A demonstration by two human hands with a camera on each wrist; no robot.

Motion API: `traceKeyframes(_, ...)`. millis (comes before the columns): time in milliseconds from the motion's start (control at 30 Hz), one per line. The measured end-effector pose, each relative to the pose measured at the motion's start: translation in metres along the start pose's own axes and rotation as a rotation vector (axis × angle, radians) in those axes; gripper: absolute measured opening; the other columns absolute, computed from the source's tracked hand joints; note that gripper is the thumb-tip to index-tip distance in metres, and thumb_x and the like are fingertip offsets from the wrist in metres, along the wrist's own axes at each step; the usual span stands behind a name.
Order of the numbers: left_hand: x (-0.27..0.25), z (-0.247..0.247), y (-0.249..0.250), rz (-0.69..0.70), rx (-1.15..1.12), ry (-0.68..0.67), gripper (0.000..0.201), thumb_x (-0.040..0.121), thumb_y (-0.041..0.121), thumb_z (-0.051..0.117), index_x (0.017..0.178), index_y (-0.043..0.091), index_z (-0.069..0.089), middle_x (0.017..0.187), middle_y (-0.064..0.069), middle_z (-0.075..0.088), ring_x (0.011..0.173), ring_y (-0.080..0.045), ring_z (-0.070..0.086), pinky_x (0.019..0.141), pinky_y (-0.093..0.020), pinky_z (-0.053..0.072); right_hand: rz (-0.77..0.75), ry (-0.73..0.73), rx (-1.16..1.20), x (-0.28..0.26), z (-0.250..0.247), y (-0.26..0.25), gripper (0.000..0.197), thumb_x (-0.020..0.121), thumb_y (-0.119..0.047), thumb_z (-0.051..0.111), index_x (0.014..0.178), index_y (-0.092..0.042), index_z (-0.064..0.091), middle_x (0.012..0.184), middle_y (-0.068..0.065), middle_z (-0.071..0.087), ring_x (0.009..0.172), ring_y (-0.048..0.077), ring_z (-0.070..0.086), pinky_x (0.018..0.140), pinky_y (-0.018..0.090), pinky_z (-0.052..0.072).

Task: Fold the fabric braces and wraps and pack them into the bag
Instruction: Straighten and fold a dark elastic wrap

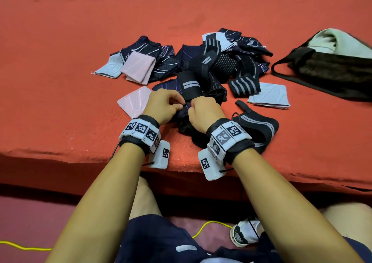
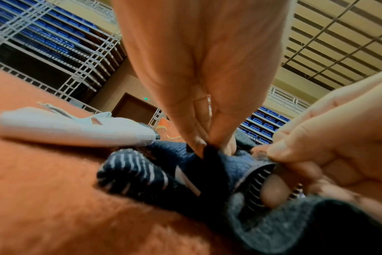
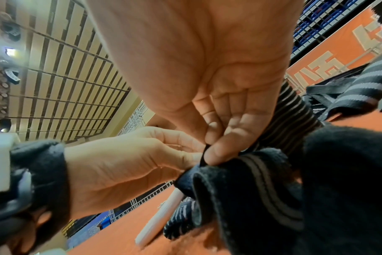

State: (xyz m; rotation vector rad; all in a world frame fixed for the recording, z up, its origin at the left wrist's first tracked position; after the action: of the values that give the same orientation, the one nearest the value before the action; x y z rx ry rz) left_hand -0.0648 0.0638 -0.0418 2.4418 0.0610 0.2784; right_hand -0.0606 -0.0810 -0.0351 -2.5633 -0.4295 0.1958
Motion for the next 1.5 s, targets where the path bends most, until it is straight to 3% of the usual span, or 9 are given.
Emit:
traceKeyframes(100, -0.003, 0.000, 0.000, -0.010, -0.069, 0.027, 0.009, 0.085, 0.017, 0.075, 0.094, 0.019, 0.073, 0.089, 0.007, 0.071, 0.085, -0.010, 0.067, 0.084, -0.021, 0.052, -0.029, 0.045, 0.031, 0.001, -0.001, 0.005, 0.016, 0.096, -0.025, 0.046, 0.084, -0.017, 0.052, 0.102, 0.018, 0.065, 0.098, 0.040, 0.060, 0.070, 0.034, 0.037)
traceKeyframes(267, -0.008, 0.008, -0.001, 0.065, -0.056, -0.167, 0.038, 0.086, 0.016, 0.074, 0.123, 0.015, 0.064, 0.122, 0.002, 0.064, 0.107, -0.009, 0.059, 0.084, -0.004, 0.040, -0.083, 0.071, 0.090, 0.000, -0.001, 0.007, 0.020, 0.097, -0.025, 0.048, 0.082, -0.016, 0.056, 0.090, 0.015, 0.071, 0.095, 0.037, 0.064, 0.081, 0.039, 0.049)
traceKeyframes(400, -0.010, 0.006, 0.004, 0.127, -0.042, -0.126, 0.026, 0.082, 0.010, 0.074, 0.107, 0.017, 0.069, 0.102, 0.005, 0.070, 0.088, 0.000, 0.061, 0.079, -0.010, 0.046, -0.092, 0.076, 0.049, -0.001, 0.000, 0.006, 0.025, 0.101, -0.024, 0.047, 0.099, -0.007, 0.064, 0.102, 0.018, 0.067, 0.100, 0.038, 0.059, 0.070, 0.033, 0.032)
traceKeyframes(567, -0.004, 0.003, 0.005, 0.101, -0.013, -0.063, 0.014, 0.078, 0.012, 0.074, 0.088, 0.021, 0.076, 0.080, 0.008, 0.074, 0.080, -0.009, 0.069, 0.083, -0.027, 0.054, -0.070, 0.069, 0.035, -0.003, -0.001, 0.004, 0.015, 0.096, -0.020, 0.046, 0.083, -0.013, 0.052, 0.101, 0.021, 0.065, 0.095, 0.040, 0.059, 0.068, 0.033, 0.031)
traceKeyframes(700, -0.001, 0.005, 0.004, 0.010, -0.055, -0.047, 0.015, 0.079, 0.007, 0.071, 0.081, 0.021, 0.076, 0.066, 0.013, 0.069, 0.060, -0.002, 0.065, 0.067, -0.027, 0.059, -0.030, 0.058, 0.045, -0.004, 0.001, 0.005, 0.023, 0.092, -0.019, 0.049, 0.071, -0.011, 0.042, 0.090, 0.019, 0.058, 0.089, 0.041, 0.057, 0.067, 0.034, 0.032)
traceKeyframes(967, 0.007, 0.002, 0.002, -0.035, 0.001, -0.017, 0.013, 0.077, 0.008, 0.074, 0.074, 0.021, 0.072, 0.072, 0.004, 0.071, 0.067, -0.008, 0.065, 0.071, -0.019, 0.050, -0.031, 0.030, 0.029, -0.004, 0.002, 0.007, 0.030, 0.090, -0.018, 0.048, 0.064, -0.014, 0.033, 0.083, 0.015, 0.050, 0.078, 0.036, 0.049, 0.065, 0.035, 0.033)
traceKeyframes(1167, 0.012, -0.002, -0.002, -0.083, -0.013, -0.029, 0.016, 0.079, 0.007, 0.073, 0.071, 0.021, 0.072, 0.078, -0.001, 0.075, 0.075, -0.014, 0.069, 0.063, -0.008, 0.046, -0.056, 0.019, 0.022, -0.004, -0.002, 0.009, 0.031, 0.090, -0.016, 0.049, 0.064, -0.013, 0.033, 0.080, 0.016, 0.051, 0.076, 0.036, 0.049, 0.064, 0.035, 0.032)
traceKeyframes(1367, 0.014, -0.008, -0.011, -0.139, -0.039, -0.043, 0.011, 0.078, 0.001, 0.076, 0.077, 0.011, 0.075, 0.067, 0.004, 0.067, 0.050, 0.010, 0.055, 0.053, -0.003, 0.039, -0.089, 0.002, 0.033, -0.011, 0.003, 0.005, 0.032, 0.089, -0.015, 0.048, 0.062, -0.013, 0.030, 0.073, 0.013, 0.045, 0.075, 0.037, 0.049, 0.064, 0.036, 0.030)
traceKeyframes(1500, 0.017, -0.014, -0.008, -0.135, -0.037, -0.023, 0.008, 0.077, -0.001, 0.077, 0.083, 0.005, 0.076, 0.070, -0.001, 0.066, 0.053, 0.004, 0.054, 0.052, -0.003, 0.039, -0.121, -0.002, 0.000, -0.012, -0.002, 0.001, 0.034, 0.091, -0.016, 0.048, 0.062, -0.014, 0.029, 0.077, 0.016, 0.047, 0.074, 0.036, 0.047, 0.064, 0.035, 0.031)
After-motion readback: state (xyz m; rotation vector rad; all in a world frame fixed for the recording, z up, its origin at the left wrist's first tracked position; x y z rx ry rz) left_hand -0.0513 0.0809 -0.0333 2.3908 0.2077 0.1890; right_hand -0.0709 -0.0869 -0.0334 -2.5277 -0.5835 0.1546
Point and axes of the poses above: each hand's wrist, its own x-axis towards the middle knuckle, its own z-axis out of the palm, y = z × x, the point moved 3 cm from there along x, towards the middle knuckle
